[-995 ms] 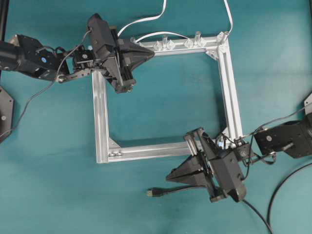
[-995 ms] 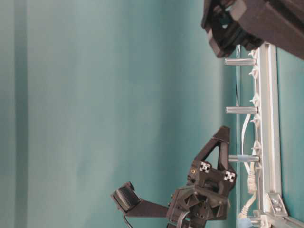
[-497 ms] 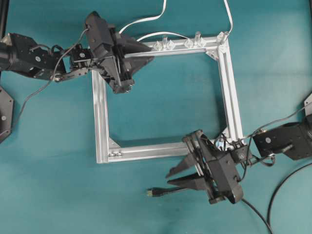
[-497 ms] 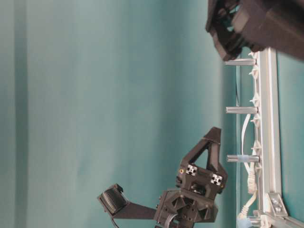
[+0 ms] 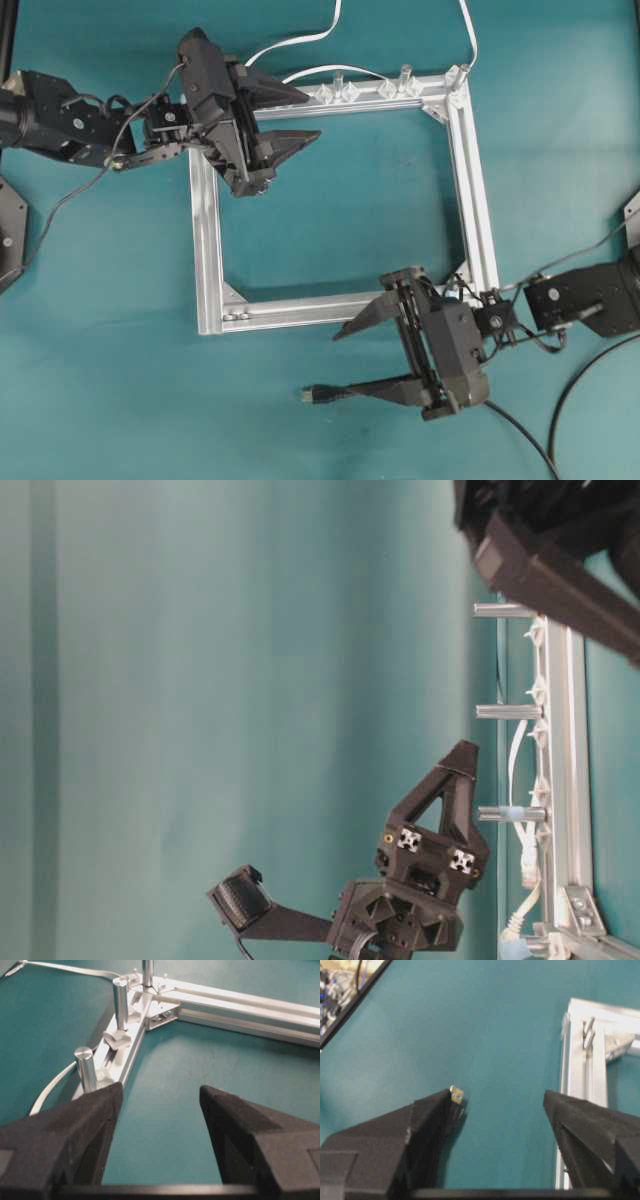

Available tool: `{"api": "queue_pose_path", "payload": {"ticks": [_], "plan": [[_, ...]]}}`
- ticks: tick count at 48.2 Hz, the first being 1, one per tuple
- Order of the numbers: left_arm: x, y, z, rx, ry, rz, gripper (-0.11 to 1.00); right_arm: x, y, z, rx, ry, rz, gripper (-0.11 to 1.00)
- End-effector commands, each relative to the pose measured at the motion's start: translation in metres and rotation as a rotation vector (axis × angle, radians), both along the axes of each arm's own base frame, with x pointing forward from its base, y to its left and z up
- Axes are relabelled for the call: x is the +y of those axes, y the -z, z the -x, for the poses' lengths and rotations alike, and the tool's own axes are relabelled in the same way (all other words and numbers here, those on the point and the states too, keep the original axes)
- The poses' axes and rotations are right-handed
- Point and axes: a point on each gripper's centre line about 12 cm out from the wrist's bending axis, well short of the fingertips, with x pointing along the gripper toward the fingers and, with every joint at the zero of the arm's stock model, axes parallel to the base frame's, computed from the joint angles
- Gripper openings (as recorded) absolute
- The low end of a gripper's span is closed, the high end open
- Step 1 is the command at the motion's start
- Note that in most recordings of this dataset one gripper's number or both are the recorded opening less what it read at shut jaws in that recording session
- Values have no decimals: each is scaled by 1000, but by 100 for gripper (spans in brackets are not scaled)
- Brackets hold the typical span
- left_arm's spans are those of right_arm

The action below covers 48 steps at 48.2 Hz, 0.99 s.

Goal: Insert the wire through the string loop located on the right side.
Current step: 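Move the right gripper down to the black USB cable near its plug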

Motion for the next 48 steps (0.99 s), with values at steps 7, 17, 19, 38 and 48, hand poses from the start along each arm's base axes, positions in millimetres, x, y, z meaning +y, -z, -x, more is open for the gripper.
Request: {"api": "queue_pose_path", "payload": {"ticks": [7,17,19,38,48], "plan": [[-1,-16,-4,-45,3,-4,65,13,-9,7,-8,48,-81,83],[0,-18,-5,-51,3,-6,65,17,-7,10,-5,62,-78,84],[-1,-17,-5,-50,4,-6,65,17,-3,10,2,63,-75,83],[-1,-16,-6,-47,6,-3,65,31,29,11,83,68,-63,84],[-2,-15,-6,-44,9,-2,65,27,42,12,120,108,-67,83]]}}
